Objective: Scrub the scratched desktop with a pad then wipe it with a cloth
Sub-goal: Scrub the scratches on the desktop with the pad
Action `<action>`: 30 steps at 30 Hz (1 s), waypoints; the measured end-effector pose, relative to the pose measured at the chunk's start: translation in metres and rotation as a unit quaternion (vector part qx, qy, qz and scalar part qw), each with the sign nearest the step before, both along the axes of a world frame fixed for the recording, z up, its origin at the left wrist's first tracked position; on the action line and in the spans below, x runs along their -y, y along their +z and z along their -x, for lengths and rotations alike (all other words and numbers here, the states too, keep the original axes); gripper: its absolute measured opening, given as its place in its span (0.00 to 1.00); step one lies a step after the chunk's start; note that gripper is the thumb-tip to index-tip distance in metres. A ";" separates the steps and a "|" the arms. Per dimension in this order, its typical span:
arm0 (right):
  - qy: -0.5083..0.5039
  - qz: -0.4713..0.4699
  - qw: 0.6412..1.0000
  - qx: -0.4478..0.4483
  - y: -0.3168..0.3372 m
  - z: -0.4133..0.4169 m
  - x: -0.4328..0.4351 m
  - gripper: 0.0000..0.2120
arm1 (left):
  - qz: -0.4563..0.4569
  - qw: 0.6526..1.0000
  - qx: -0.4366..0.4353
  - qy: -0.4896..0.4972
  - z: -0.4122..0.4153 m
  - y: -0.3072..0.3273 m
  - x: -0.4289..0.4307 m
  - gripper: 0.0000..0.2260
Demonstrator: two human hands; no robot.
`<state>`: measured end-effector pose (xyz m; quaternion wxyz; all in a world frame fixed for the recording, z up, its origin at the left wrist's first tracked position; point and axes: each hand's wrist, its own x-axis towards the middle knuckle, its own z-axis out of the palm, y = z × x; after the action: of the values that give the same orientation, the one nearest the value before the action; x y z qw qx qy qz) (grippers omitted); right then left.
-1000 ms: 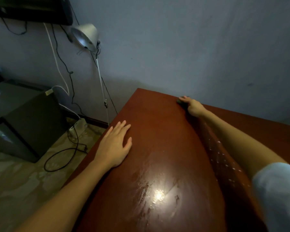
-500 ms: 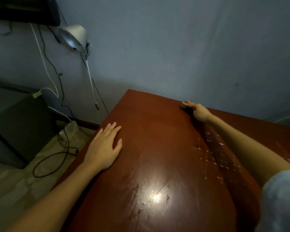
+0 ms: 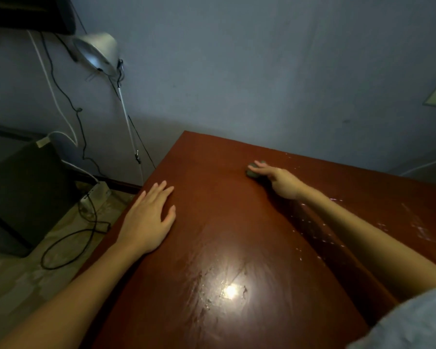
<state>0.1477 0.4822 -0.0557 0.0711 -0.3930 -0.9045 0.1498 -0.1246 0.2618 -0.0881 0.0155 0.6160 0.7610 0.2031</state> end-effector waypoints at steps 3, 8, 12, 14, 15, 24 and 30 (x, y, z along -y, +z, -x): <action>-0.139 -0.009 0.990 0.013 0.006 -0.015 -0.030 0.38 | -0.003 1.000 -0.001 0.004 0.000 0.001 0.001 0.23; -0.177 0.010 0.984 0.009 0.007 0.032 -0.057 0.36 | 0.000 1.000 -0.004 0.005 -0.001 0.002 0.001 0.23; -0.031 -0.006 0.999 -0.004 -0.003 0.069 -0.016 0.38 | 0.000 1.000 0.002 0.003 0.000 0.001 0.001 0.23; 0.070 0.000 0.997 -0.012 -0.008 0.062 0.015 0.39 | 0.003 1.000 0.005 0.002 -0.001 0.001 0.001 0.23; 0.104 0.006 0.994 -0.020 -0.009 0.050 0.026 0.40 | 0.003 1.000 0.006 0.003 -0.001 0.000 0.001 0.23; -0.067 -0.009 0.997 0.025 0.008 0.009 -0.016 0.39 | 0.007 1.000 0.002 0.009 -0.002 0.002 0.000 0.23; 0.036 0.002 0.999 -0.004 0.000 0.061 0.034 0.39 | 0.011 1.000 0.012 0.008 -0.003 0.004 0.002 0.23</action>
<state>0.0865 0.4483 -0.0558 0.0689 -0.3598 -0.9174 0.1552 -0.1218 0.2598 -0.0840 0.0301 0.6073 0.7676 0.2024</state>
